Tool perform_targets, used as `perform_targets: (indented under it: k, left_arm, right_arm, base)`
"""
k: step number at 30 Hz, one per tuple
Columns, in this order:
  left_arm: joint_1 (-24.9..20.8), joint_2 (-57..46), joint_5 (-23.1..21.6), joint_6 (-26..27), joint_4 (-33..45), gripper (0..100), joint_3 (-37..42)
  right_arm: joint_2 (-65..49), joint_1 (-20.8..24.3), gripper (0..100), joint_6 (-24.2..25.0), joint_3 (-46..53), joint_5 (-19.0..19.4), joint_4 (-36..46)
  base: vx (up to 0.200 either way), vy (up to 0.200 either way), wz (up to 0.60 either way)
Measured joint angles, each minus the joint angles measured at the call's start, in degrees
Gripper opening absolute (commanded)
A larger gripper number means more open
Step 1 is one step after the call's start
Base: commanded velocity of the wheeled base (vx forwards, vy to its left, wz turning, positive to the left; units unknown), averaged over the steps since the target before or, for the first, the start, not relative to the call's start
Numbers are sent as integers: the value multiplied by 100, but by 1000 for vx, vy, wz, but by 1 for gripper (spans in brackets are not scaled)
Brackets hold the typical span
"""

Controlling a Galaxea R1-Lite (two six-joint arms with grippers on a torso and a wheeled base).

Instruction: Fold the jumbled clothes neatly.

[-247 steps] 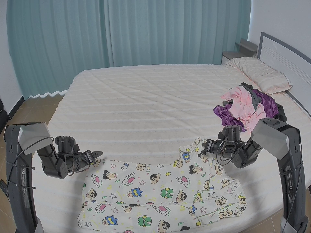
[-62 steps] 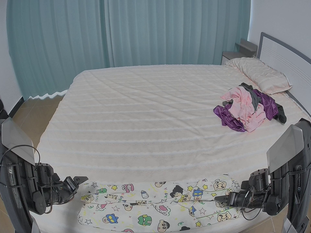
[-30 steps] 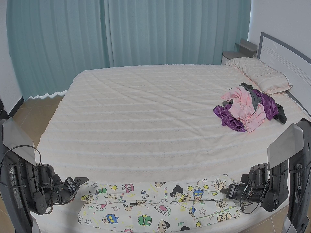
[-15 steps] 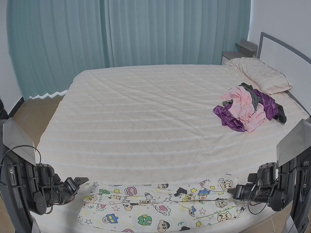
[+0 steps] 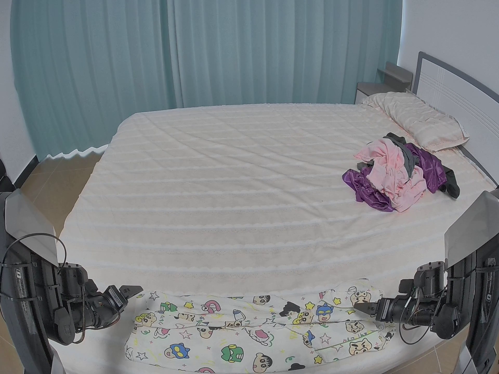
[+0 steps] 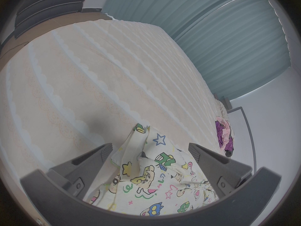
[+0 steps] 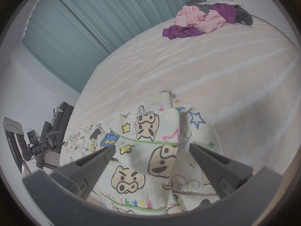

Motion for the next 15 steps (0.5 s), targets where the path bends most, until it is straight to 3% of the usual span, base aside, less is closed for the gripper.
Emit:
perform_targets:
  k: [11, 12, 15]
  left_arm:
    - [0, 5, 0, 5, 0, 100, 0]
    - [0, 5, -1, 2, 0, 100, 0]
    - [0, 5, -4, 5, 0, 100, 0]
  right_arm:
    - [-304, -20, 100, 77, -107, -180, -2]
    - [-280, -20, 0, 77, -140, -180, -2]
    - [-165, -4, 0, 79, -236, -184, -2]
  base:
    - [0, 0, 0]
    - [0, 0, 0]
    - [0, 0, 0]
